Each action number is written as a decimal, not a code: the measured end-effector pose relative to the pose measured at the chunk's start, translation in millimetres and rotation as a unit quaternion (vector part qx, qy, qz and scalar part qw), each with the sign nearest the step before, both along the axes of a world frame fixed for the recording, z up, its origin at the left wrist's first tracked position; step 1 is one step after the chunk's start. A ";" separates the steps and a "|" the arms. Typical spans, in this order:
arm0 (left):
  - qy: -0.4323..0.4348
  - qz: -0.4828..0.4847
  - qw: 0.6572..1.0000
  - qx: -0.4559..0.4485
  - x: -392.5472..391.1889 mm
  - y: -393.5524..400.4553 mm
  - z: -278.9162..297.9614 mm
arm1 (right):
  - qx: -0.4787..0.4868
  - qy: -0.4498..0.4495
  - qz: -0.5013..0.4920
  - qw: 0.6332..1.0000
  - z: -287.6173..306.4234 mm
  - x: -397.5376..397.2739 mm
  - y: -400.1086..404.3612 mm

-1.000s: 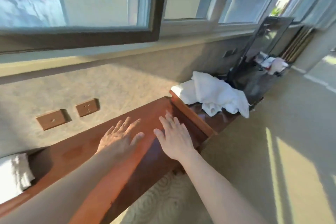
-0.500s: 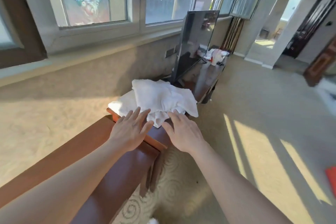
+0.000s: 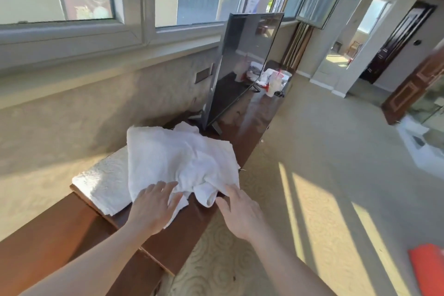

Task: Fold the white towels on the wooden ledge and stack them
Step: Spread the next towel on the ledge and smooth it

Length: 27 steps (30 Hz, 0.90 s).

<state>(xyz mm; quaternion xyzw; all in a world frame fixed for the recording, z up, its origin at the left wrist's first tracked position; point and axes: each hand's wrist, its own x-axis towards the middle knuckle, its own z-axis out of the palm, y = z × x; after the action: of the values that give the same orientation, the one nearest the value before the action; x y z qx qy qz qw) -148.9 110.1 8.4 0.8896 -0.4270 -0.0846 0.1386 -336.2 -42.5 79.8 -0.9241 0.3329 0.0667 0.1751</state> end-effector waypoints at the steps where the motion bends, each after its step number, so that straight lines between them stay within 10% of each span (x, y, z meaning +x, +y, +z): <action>1: -0.005 0.007 1.000 -0.007 8.1 -10.0 1.0 | 0.005 -0.002 -0.003 1.000 -2.3 10.8 -12.8; 16: -0.062 0.173 0.982 0.034 134.0 -123.5 -54.3 | 0.023 0.018 0.072 0.997 -114.3 208.5 -160.0; 27: -0.257 0.153 0.952 -0.060 166.2 -145.5 -105.2 | -0.157 -0.154 0.127 0.967 -193.5 263.7 -188.2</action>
<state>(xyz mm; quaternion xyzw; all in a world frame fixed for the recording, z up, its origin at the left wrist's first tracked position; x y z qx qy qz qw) 17.3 -35.5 -96.8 0.9260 -0.3111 0.1950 0.0883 -72.6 -230.7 -113.7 -0.9739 0.1881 -0.1082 0.0670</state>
